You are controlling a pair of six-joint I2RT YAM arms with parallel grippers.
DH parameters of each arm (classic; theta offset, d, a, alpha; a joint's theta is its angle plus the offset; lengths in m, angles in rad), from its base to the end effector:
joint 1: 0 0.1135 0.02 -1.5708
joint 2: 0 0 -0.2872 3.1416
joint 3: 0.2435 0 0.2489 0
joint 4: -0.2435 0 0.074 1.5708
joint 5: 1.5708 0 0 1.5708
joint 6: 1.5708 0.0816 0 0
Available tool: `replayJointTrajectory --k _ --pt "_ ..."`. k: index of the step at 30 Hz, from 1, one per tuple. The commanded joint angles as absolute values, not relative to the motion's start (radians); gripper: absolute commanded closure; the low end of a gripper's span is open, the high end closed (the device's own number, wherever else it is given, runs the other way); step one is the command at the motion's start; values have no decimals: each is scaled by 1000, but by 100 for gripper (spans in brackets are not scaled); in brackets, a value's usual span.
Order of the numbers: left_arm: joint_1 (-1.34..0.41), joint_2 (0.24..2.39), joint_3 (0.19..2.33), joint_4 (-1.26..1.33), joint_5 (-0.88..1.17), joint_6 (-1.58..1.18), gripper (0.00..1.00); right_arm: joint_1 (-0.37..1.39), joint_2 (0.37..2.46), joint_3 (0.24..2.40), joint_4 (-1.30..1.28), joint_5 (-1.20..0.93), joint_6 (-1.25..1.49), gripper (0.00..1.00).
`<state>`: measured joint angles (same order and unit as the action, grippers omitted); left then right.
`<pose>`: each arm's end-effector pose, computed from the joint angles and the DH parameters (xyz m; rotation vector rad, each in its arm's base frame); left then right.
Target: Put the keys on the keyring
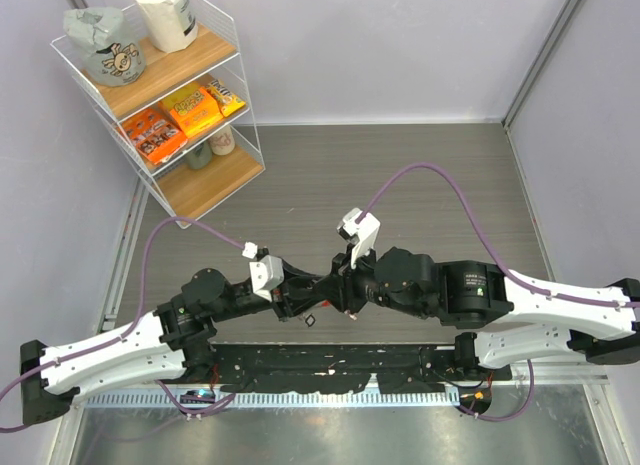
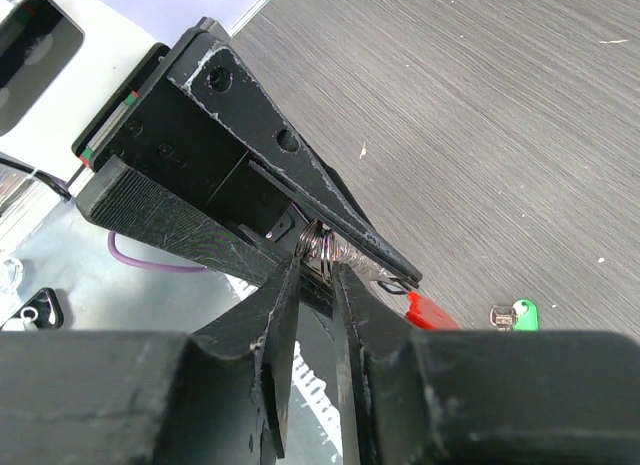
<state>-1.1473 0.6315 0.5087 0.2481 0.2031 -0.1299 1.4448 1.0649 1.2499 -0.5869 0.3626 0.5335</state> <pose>0.0622 -0.1782 0.3323 0.9123 1.2678 -1.1756 0.0596 0.2400 0.4094 -0.6797 1.9527 0.9279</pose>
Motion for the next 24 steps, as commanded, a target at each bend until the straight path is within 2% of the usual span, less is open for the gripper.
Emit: replayJointTrajectory --k 1,24 --pt "-1152 611 520 351 210 -135 100 1450 1088 1279 -560 400 545 75" --pt "-1152 591 509 361 221 -135 100 1450 1127 1269 -566 468 566 75"
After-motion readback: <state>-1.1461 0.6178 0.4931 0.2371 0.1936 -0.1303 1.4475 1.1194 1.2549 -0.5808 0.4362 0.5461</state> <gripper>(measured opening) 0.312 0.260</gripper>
